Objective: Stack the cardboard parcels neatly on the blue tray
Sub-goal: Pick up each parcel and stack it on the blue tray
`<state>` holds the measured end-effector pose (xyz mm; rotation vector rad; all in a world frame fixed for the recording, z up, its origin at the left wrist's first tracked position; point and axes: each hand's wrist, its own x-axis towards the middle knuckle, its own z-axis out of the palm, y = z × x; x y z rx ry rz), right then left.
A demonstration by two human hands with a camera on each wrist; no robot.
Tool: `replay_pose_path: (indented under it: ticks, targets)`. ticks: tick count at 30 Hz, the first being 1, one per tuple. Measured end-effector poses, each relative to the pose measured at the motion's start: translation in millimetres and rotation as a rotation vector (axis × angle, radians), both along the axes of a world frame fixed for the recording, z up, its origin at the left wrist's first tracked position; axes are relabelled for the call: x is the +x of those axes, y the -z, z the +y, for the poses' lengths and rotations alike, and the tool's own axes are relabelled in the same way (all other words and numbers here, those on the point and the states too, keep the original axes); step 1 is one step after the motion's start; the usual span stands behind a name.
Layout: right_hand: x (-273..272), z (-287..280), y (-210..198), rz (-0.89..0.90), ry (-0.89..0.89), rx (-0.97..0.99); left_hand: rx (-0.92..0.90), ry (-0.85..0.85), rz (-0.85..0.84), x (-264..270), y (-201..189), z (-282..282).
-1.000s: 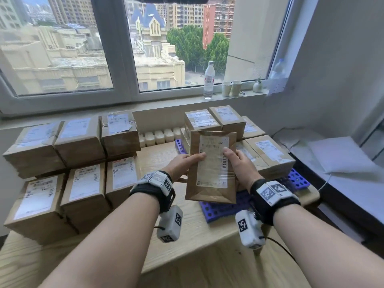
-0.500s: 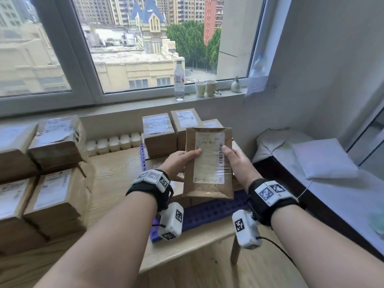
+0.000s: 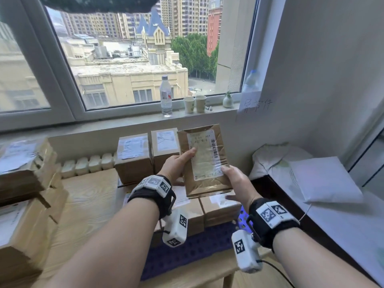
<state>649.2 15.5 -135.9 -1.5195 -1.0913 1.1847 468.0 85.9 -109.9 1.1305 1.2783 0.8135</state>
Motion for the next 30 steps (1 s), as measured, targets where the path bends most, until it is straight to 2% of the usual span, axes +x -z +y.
replay_pose_path:
  ticks: [3, 7, 12, 15, 18, 21, 24, 30]
  targets:
    - [10.9, 30.4, -0.5, 0.023, 0.040, 0.076, -0.030, 0.040, 0.016, 12.6, -2.9, 28.0]
    - [24.1, 77.4, -14.8, 0.022, 0.091, 0.068, -0.040, 0.080, 0.000, 21.9, -18.1, 68.9]
    - [35.0, 137.1, -19.7, 0.064, 0.154, 0.081, 0.117, 0.083, 0.089, 21.6, -24.3, 127.7]
    - [38.4, 163.6, -10.5, 0.049, 0.163, 0.027, 0.274, -0.046, 0.267, 14.2, -13.7, 155.9]
    - [39.1, 183.3, 3.0, 0.004, 0.140, -0.057, 0.284, -0.128, 0.506, -1.0, 2.7, 174.7]
    - [38.7, 201.0, 16.8, -0.018, 0.111, -0.136, 0.257, -0.119, 0.689, -9.9, 18.3, 188.1]
    - [37.8, 219.2, 28.9, -0.060, 0.084, -0.209, 0.226, -0.118, 0.786, -12.7, 25.6, 197.0]
    - [34.0, 246.0, 38.4, -0.088, 0.026, -0.293, 0.153, 0.038, 0.989, -5.1, 35.1, 202.5]
